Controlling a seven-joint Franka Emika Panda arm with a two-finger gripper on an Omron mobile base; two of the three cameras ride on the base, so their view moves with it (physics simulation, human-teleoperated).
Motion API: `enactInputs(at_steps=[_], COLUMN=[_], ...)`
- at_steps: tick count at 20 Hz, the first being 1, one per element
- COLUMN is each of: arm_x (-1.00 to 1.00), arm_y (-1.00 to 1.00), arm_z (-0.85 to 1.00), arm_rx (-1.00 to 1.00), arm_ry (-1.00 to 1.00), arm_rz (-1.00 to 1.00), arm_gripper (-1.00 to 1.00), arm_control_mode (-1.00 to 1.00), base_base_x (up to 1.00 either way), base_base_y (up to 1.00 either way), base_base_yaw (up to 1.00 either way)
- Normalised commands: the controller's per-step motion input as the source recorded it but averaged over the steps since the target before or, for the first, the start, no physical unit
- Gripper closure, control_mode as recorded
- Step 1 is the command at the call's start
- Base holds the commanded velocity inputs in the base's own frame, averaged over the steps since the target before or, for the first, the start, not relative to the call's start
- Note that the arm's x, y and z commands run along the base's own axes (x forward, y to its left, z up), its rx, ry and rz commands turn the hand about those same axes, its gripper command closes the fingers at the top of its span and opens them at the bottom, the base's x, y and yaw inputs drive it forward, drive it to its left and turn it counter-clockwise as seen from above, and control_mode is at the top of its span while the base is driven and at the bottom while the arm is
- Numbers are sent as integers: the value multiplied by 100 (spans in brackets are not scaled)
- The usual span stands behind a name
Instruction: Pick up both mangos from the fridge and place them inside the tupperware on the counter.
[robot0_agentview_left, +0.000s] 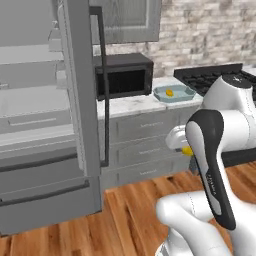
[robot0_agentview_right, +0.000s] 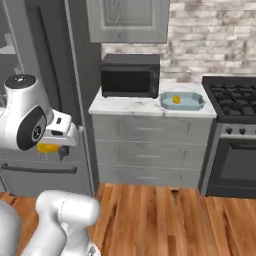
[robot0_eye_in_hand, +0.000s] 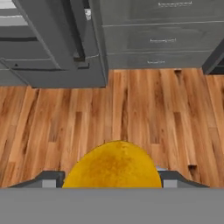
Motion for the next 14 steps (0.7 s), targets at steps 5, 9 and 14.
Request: enactInputs(at_steps=[5,9,14], arm_x=[0,0,0], arm_y=[0,0,0], arm_z=[0,0,0], arm_rx=[0,0,0], arm_ry=[0,0,0], arm_rz=[0,0,0], arm_gripper=[100,100,100], arm_control_mode=[100,100,100], base_base_x=[37,84,99], base_base_y=[-100,-100,-81], base_base_yaw=[-11,-8,-5])
